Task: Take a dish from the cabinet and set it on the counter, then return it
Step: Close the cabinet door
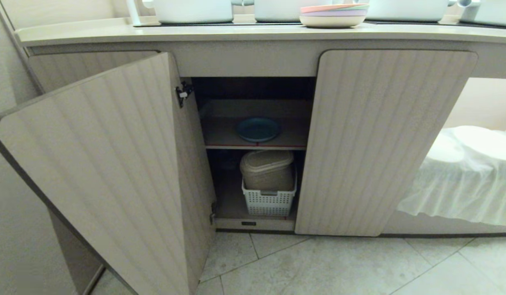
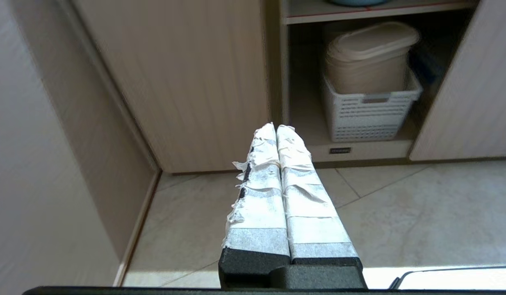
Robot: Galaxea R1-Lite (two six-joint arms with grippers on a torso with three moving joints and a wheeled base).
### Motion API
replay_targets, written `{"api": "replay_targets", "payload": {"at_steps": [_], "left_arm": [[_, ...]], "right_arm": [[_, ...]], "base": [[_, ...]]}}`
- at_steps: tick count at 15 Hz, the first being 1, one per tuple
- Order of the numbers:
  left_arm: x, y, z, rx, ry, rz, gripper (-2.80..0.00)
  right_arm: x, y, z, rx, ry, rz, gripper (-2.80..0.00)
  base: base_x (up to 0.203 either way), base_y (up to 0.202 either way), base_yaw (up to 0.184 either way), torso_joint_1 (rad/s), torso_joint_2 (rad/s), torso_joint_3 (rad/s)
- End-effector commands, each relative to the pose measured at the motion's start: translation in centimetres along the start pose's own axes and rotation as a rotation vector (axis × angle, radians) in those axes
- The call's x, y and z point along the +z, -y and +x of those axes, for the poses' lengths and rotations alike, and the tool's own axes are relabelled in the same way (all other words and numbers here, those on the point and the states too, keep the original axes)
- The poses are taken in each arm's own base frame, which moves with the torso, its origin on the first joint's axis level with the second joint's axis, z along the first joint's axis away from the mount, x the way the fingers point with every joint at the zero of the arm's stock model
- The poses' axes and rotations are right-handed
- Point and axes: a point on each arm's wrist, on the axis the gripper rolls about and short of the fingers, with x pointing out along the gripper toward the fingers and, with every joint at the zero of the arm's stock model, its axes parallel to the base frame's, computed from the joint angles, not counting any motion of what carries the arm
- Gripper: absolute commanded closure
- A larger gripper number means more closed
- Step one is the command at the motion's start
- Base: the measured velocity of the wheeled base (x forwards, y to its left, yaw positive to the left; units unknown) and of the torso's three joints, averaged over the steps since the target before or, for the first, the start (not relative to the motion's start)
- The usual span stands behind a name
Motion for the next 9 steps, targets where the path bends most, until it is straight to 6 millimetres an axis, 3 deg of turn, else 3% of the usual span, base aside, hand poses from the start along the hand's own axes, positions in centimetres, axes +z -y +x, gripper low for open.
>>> {"api": "replay_targets", "payload": {"at_steps": [1, 7, 9], "left_arm": [[0.0, 0.0, 0.0, -0.002, 0.000, 0.000, 0.00], [0.1, 0.0, 0.0, -0.004, 0.002, 0.023, 0.00], [1.4, -0.1, -0.4, 0.014, 0.010, 0.020, 0.00]], "right_arm": [[0.0, 0.0, 0.0, 0.001, 0.000, 0.001, 0.00], [0.0, 0.0, 0.0, -0.001, 0.000, 0.001, 0.00], [0.0, 0.0, 0.0, -0.001, 0.000, 0.000, 0.00]], "base": [[0.000, 0.000, 0.000, 0.000, 0.00, 0.000], [0.000, 0.000, 0.000, 0.000, 0.00, 0.000], [0.000, 0.000, 0.000, 0.000, 0.00, 0.000]]}}
